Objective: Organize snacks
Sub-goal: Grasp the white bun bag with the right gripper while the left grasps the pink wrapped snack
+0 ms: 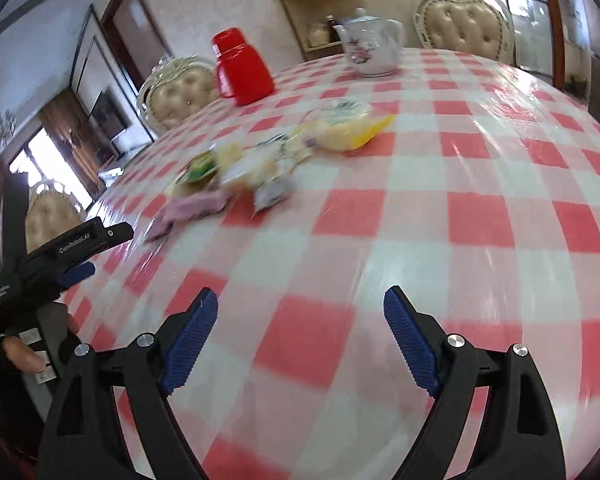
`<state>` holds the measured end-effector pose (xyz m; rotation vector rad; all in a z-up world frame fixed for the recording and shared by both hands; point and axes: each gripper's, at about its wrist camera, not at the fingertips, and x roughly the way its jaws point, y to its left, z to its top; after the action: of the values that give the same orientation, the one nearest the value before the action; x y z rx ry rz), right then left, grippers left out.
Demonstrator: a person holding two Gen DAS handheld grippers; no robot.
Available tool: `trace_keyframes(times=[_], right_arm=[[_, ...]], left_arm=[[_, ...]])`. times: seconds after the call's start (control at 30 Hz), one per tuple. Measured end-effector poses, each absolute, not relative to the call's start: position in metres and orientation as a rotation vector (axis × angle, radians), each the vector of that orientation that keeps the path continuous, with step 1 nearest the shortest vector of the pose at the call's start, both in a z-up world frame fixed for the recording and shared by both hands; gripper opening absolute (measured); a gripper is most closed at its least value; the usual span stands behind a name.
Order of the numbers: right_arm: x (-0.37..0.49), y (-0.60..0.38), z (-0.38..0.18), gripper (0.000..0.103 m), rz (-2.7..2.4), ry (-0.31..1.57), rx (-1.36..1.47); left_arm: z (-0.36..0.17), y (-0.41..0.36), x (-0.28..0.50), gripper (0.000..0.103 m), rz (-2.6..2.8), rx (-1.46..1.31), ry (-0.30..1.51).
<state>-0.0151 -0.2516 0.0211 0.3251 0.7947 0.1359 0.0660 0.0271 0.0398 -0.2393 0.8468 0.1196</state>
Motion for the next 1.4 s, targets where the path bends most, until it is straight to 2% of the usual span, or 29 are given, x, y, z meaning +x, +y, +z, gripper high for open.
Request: trace_keyframes(times=[0.2,0.23,0.33,0.63,0.7,0.77,0.8,0.83,1.13,1.4], right_arm=[[0.035,-0.224,0.041,0.083,0.239,0.705,0.102],[0.044,-0.216,0.045,0.086,0.26,0.684,0.044],[0.073,-0.189,0.051,0.088,0.325,0.654,-0.105],[0.148,-0.128,0.012,0.087,0.459,0.824,-0.408],[0.145,-0.127,0.007,0.076,0.48,0.849,-0.42],[0.135,-0.13,0.01,0.042,0.467,0.848,-0.446],[0.126,-0.134,0.013,0.042,0.461,0.861,-0.456],[0.119,-0.137,0.016,0.036,0.463,0.855,-0.443],[0.044,-0.179,0.028,0.036,0.377,0.804,-0.076],[0.032,-0.189,0.042,0.036,0.376,0.75,0.066]], left_arm=[[0.027,0.047,0.105,0.101,0.239,-0.396,0.818],[0.021,0.051,0.109,0.101,0.243,-0.415,0.829],[0.012,0.055,0.115,0.101,0.228,-0.376,0.863],[0.008,0.069,0.12,0.101,0.257,-0.378,0.86],[0.008,0.07,0.12,0.101,0.256,-0.383,0.86],[0.008,0.071,0.121,0.101,0.255,-0.386,0.859],[0.008,0.071,0.121,0.101,0.259,-0.387,0.86],[0.008,0.072,0.12,0.101,0.259,-0.388,0.86],[0.011,0.059,0.122,0.101,0.244,-0.31,0.857],[0.017,0.021,0.134,0.101,0.169,-0.122,0.845]])
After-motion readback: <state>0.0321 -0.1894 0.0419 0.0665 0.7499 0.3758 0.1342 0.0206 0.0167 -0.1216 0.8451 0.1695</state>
